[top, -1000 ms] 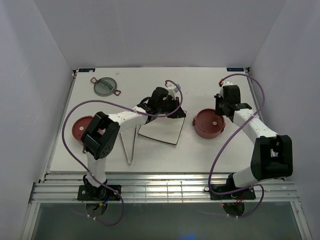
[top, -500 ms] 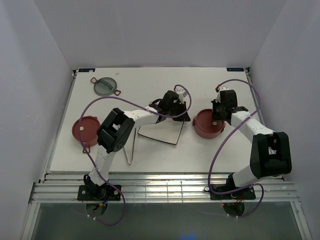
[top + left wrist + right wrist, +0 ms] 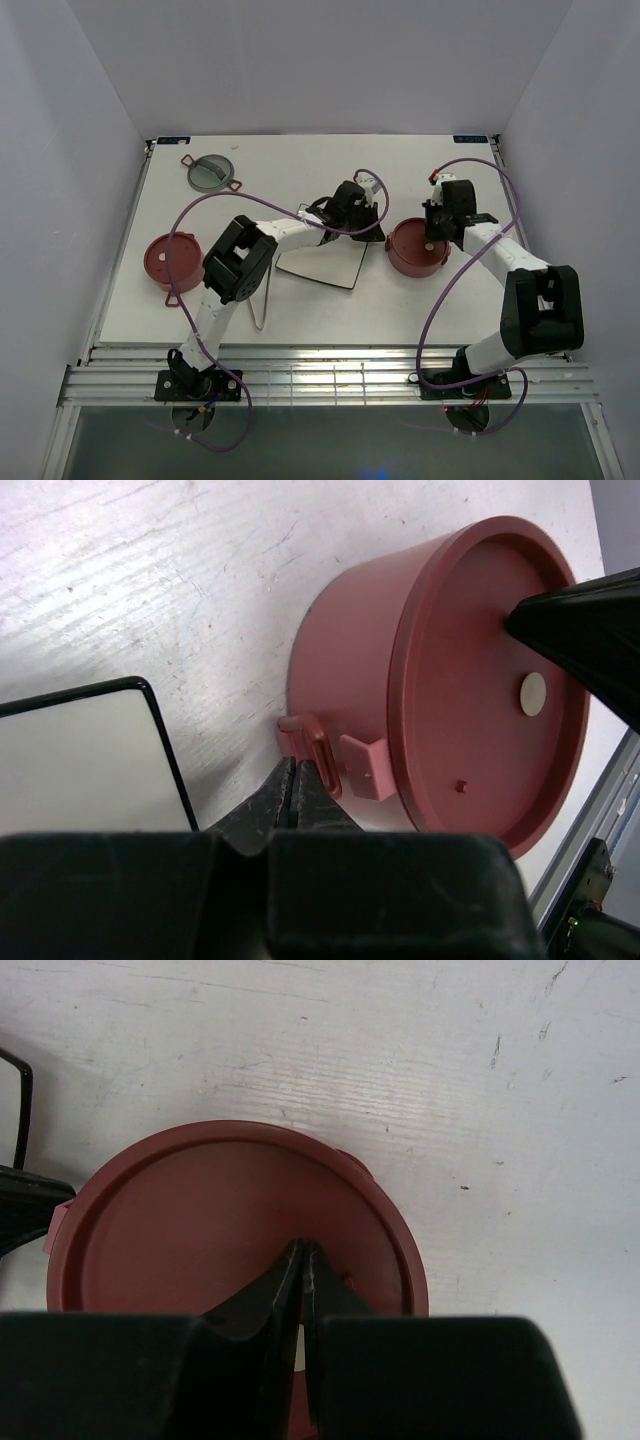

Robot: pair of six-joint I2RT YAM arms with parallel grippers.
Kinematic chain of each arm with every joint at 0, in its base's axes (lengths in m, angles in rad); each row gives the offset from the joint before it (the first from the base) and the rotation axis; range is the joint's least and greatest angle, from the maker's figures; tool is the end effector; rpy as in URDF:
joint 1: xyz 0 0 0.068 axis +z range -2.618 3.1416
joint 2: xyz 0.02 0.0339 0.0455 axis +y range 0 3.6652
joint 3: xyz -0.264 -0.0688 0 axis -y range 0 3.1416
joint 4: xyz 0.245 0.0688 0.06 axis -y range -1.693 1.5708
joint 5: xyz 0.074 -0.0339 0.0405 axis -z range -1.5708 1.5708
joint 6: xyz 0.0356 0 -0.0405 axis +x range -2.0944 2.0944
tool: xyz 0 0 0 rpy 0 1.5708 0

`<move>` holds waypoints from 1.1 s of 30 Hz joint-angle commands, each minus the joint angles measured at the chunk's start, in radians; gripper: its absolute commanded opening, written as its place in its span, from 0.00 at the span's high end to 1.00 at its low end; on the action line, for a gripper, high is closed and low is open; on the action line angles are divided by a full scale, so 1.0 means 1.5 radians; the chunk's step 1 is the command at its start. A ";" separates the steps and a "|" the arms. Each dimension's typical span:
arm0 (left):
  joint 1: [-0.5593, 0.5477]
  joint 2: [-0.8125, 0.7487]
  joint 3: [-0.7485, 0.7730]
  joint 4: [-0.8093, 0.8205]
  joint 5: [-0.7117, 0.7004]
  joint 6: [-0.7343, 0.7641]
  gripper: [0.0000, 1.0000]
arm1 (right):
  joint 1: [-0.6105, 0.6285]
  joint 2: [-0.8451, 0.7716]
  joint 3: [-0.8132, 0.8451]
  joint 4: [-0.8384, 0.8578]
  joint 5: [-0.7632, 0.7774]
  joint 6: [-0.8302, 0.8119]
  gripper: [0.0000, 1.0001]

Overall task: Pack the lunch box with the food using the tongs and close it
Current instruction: Close the fastener on the packing box.

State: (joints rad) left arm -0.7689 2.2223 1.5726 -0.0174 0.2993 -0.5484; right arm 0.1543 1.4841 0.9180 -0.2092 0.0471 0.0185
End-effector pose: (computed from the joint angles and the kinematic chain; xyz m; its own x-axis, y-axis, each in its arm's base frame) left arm 0.3494 -0.3527 0.1562 -0.8126 0.0931 -0.5753 0.4773 0.6729 -0.5652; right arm 0.3109 0.0467 0.2191 -0.6937 -0.0892 -0.7147 -0.1075 0.9940 -0.0197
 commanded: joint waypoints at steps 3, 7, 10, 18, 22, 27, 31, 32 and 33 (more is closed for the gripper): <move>-0.015 0.009 0.030 -0.003 0.000 -0.008 1.00 | -0.007 -0.017 -0.006 0.010 -0.010 -0.009 0.92; -0.017 0.011 0.024 0.006 0.026 -0.018 1.00 | -0.008 -0.017 -0.005 0.012 -0.012 -0.009 0.92; -0.018 -0.008 -0.003 0.050 0.039 -0.029 1.00 | -0.008 -0.015 -0.006 0.015 -0.014 -0.009 0.92; -0.018 -0.071 -0.020 -0.033 -0.098 -0.016 1.00 | -0.009 -0.010 0.004 0.014 -0.024 -0.001 0.92; -0.017 -0.120 -0.001 -0.117 -0.213 0.002 1.00 | -0.009 -0.016 0.028 0.013 -0.047 0.014 0.91; -0.012 -0.208 -0.001 -0.185 -0.349 0.020 0.97 | -0.010 -0.021 0.057 0.013 -0.095 0.037 0.86; 0.020 -0.286 0.012 -0.252 -0.451 0.049 0.66 | -0.009 -0.033 0.071 0.011 -0.125 0.057 0.76; 0.050 -0.305 0.015 -0.293 -0.480 0.055 0.49 | -0.009 -0.044 0.071 0.014 -0.141 0.069 0.73; 0.074 -0.348 0.017 -0.313 -0.485 0.054 0.41 | -0.009 -0.052 0.070 0.017 -0.149 0.077 0.69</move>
State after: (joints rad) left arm -0.7532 1.8503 1.5574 -0.3496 -0.2604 -0.4942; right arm 0.1444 1.4681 0.9825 -0.2077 -0.1013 0.0834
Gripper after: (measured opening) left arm 0.518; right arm 0.269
